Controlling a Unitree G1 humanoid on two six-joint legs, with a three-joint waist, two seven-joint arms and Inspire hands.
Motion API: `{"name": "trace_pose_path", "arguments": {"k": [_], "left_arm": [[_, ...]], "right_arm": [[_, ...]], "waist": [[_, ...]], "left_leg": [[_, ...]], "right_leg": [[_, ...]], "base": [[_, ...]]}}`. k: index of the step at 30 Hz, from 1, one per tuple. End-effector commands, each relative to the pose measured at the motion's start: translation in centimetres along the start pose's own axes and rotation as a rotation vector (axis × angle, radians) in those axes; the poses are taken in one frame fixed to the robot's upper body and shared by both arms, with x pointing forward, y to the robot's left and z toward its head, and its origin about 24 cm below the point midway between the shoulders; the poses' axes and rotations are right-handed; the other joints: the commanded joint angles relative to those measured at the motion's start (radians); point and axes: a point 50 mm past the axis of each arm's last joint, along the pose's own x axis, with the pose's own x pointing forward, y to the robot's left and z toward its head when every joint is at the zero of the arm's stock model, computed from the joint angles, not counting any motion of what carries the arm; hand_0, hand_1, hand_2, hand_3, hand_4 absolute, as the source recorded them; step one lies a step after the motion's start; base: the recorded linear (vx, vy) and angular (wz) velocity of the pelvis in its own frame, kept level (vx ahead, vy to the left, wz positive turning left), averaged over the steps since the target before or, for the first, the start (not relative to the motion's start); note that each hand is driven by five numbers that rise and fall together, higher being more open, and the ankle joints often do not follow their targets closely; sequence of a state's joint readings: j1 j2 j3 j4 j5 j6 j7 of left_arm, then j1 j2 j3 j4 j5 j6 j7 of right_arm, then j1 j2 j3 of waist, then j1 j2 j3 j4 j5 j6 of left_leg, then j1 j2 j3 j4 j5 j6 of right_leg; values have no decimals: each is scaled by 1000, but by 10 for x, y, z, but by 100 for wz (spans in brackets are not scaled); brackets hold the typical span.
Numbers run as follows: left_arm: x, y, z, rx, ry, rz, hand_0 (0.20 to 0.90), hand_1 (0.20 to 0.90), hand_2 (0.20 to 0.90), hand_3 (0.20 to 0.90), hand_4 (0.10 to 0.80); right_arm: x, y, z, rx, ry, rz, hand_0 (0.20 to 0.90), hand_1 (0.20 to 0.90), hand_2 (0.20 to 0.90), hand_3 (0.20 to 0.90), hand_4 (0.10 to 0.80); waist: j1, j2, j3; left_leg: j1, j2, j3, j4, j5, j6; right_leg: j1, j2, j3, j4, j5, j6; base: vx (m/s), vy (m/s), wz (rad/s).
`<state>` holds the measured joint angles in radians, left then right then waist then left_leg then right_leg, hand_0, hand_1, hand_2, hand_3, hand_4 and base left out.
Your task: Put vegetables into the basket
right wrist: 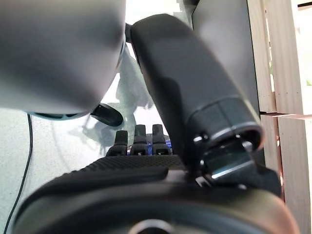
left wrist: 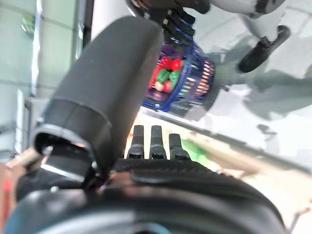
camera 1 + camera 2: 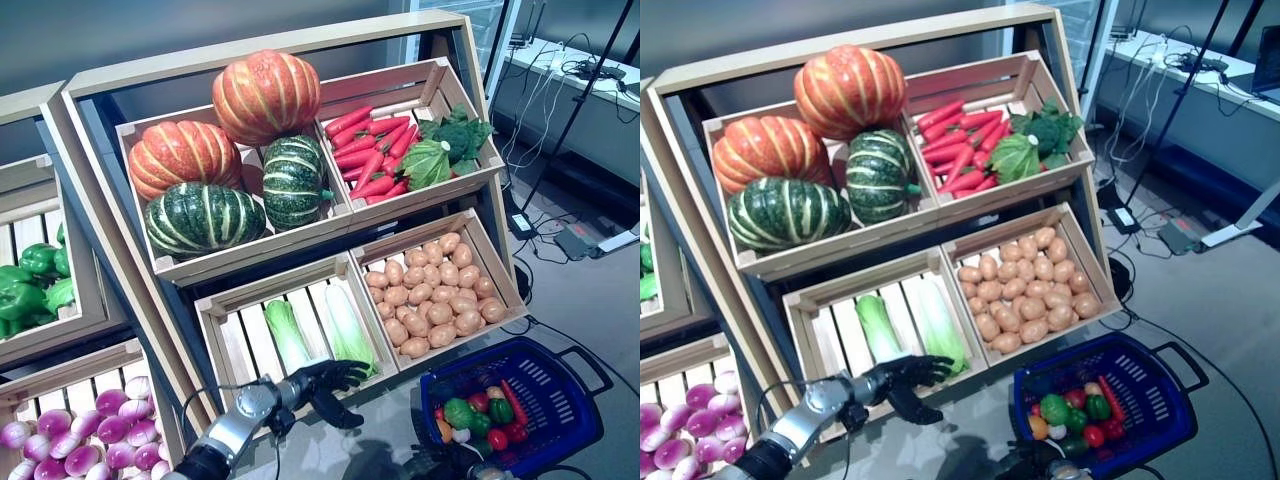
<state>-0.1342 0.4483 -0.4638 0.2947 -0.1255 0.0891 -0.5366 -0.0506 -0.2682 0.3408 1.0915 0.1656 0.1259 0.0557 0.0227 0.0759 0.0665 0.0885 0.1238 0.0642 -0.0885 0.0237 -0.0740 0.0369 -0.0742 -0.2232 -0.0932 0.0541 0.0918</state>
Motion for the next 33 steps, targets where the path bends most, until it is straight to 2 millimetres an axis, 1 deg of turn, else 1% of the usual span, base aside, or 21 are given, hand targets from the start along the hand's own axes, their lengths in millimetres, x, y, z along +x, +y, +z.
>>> {"name": "trace_pose_path", "arguments": {"k": [1,2,4,5,6,7,8,9,10,12,15,16,19,21,22,24,25,29,33], "left_arm": [[-9,28,66,148,-207,-27,900,900,900,900,800],[-16,30,81,241,-233,-10,900,900,900,900,800],[-26,34,99,422,-246,23,900,900,900,900,800],[-31,37,104,478,-246,44,900,900,900,900,800],[-37,41,113,569,-233,61,900,900,900,900,800],[-37,41,113,576,-232,62,900,900,900,900,800],[-42,45,119,630,-226,84,900,900,900,900,800],[-49,50,125,722,-198,120,900,900,900,900,800],[-50,50,126,729,-196,123,900,900,900,900,800],[-61,58,135,879,-133,174,900,900,900,900,800],[-69,64,138,977,-78,191,900,900,900,900,800],[-76,68,143,1060,-42,213,900,900,900,900,800],[-83,73,148,1181,15,230,900,900,900,900,800],[-92,78,154,1263,68,243,900,900,900,900,800],[-98,81,158,1335,114,243,900,900,900,900,800],[-104,84,162,1406,165,249,900,900,900,900,800],[-104,84,162,1407,165,249,900,900,900,900,800],[-113,90,168,1540,237,289,900,900,900,900,800],[-117,100,171,1624,280,355,900,900,900,900,800]], "right_arm": [[2,3,25,-1,-75,1,900,900,900,900,800],[2,3,22,0,-72,0,900,900,900,900,800],[2,3,19,6,-69,-1,900,900,900,900,800],[1,2,18,7,-67,-2,900,900,900,900,800],[1,0,15,11,-65,-5,900,900,900,900,800],[1,0,15,11,-65,-5,900,900,900,900,800],[1,-1,13,14,-64,-7,900,900,900,900,800],[1,-3,11,20,-61,-10,900,900,900,900,800],[1,-3,11,20,-60,-10,900,900,900,900,800],[0,-6,6,29,-53,-15,900,900,900,900,800],[-1,-9,2,34,-47,-20,900,900,900,900,800],[-1,-12,-1,37,-41,-25,900,900,900,900,800],[-2,-15,-4,41,-36,-29,900,900,900,900,800],[-3,-19,-7,42,-32,-35,900,900,900,900,800],[-4,-22,-9,49,-29,-41,900,900,900,900,800],[-4,-25,-10,50,-26,-46,900,900,900,900,800],[-4,-25,-10,50,-26,-45,900,900,900,900,800],[-6,-30,-13,51,-20,-55,900,900,900,900,800],[-7,-37,-8,42,-33,-63,900,900,900,900,800]], "waist": [[9,-74,-6],[11,-72,-9],[12,-71,-13],[12,-70,-14],[13,-67,-16],[13,-68,-16],[13,-65,-16],[14,-64,-18],[14,-64,-18],[14,-60,-19],[13,-58,-20],[11,-55,-19],[9,-52,-18],[7,-48,-17],[5,-46,-14],[3,-43,-11],[3,-43,-11],[-2,-39,-2],[-7,-35,19]], "left_leg": [[-24,-4,-12,1,-10,1],[-25,-3,-13,1,-11,1],[-28,-3,-16,1,-11,0],[-29,-3,-18,1,-11,-1],[-31,-3,-19,1,-12,-1],[-31,-3,-19,1,-12,-1],[-31,-3,-21,1,-12,-1],[-31,-2,-21,1,-13,-1],[-31,-2,-21,1,-13,-1],[-34,-4,-25,1,-11,-1],[-37,-5,-24,1,-11,-2],[-39,-6,-25,1,-9,-2],[-40,-7,-21,1,-9,-3],[-42,-9,-17,1,-7,-4],[-46,-10,-14,1,-5,-5],[-51,-11,-12,1,-1,-7],[-51,-11,-12,1,-1,-7],[-62,-15,-8,1,5,-11],[-80,-16,-4,1,12,-16]], "right_leg": [[54,-80,13,6,-17,69],[55,-81,11,6,-18,70],[54,-81,11,6,-20,70],[53,-81,11,6,-20,70],[53,-81,10,6,-21,71],[53,-81,10,6,-21,70],[51,-81,11,6,-21,70],[52,-81,10,6,-23,70],[52,-81,9,6,-23,70],[51,-81,9,6,-24,71],[49,-83,6,6,-24,72],[48,-82,5,6,-23,72],[46,-82,2,6,-23,73],[43,-82,2,6,-22,73],[41,-82,0,6,-21,71],[37,-81,-3,6,-20,71],[37,-82,-3,6,-20,71],[28,-77,-7,6,-18,68],[9,-70,-8,6,-14,60]], "base": [[0,0,0],[0,0,0],[0,0,0],[0,0,0],[0,0,0],[0,0,0],[0,0,0],[0,0,0],[0,0,0],[0,0,0],[4,2,1],[0,0,0],[0,0,0],[9,4,2],[0,0,0],[0,0,0],[0,0,0],[0,0,0],[-12,0,1]]}}
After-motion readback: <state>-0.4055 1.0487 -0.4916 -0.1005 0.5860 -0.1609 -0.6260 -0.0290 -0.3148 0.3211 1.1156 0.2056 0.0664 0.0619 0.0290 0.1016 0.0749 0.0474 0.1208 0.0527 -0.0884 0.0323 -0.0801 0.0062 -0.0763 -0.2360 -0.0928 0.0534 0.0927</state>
